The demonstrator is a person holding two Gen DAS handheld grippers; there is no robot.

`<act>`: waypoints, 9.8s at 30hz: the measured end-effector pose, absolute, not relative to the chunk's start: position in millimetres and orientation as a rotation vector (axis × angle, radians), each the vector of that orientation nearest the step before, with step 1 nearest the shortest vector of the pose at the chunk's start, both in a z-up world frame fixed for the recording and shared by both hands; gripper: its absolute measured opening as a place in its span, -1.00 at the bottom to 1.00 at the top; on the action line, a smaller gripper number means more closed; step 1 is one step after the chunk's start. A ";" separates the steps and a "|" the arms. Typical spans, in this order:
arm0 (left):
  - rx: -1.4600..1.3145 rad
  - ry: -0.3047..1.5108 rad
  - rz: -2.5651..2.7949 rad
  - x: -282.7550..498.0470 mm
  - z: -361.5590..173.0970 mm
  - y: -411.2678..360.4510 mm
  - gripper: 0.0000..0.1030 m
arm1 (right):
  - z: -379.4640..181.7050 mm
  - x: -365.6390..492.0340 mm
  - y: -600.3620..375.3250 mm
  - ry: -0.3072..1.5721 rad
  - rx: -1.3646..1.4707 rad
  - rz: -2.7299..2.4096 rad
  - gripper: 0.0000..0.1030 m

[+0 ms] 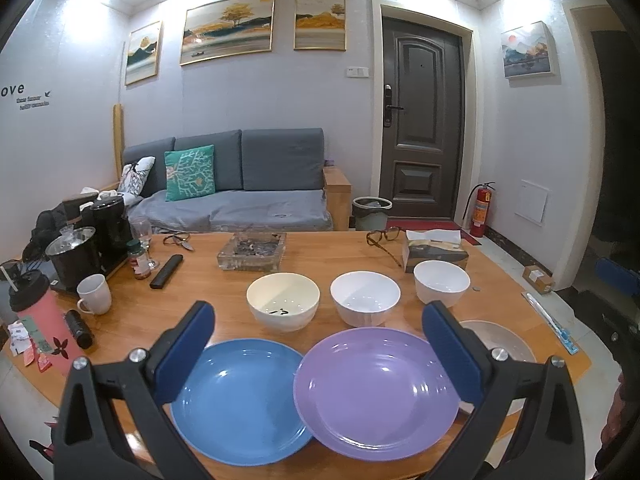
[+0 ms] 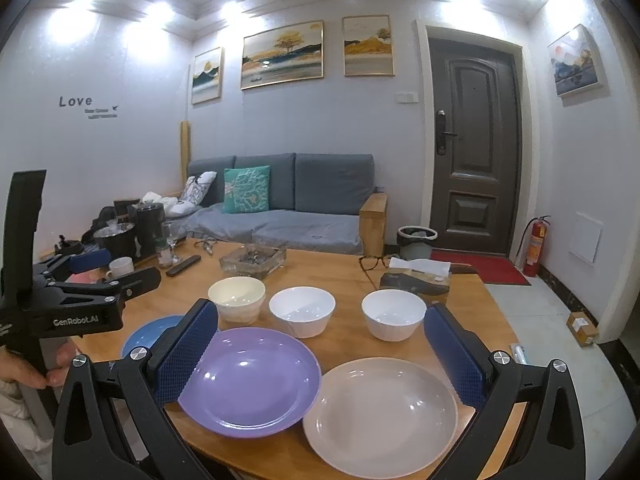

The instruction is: Organize plates and bowls

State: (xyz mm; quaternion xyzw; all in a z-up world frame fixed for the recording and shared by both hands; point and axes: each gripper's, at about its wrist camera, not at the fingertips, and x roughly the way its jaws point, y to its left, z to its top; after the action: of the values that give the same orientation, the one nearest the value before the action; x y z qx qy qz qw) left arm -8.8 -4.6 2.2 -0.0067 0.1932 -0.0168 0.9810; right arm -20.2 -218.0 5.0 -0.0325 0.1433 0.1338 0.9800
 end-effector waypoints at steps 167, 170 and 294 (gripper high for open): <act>0.007 0.907 -0.287 105.1 -143.6 -152.3 -0.64 | -151.0 59.4 -367.1 0.692 0.295 0.128 -0.36; 0.005 0.917 -0.286 106.7 -146.6 -151.2 -0.63 | -151.7 59.7 -368.0 0.691 0.295 0.128 -0.36; -0.418 0.779 -0.036 61.5 -180.8 170.0 -0.60 | -171.0 115.8 -40.4 0.918 -0.134 0.522 -0.30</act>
State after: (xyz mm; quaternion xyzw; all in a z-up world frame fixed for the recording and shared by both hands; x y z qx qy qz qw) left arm 61.5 170.0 -180.8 -0.2024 0.3770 -0.0172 0.9037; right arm 115.8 -40.4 -171.0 -0.0640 0.4378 0.2487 0.8616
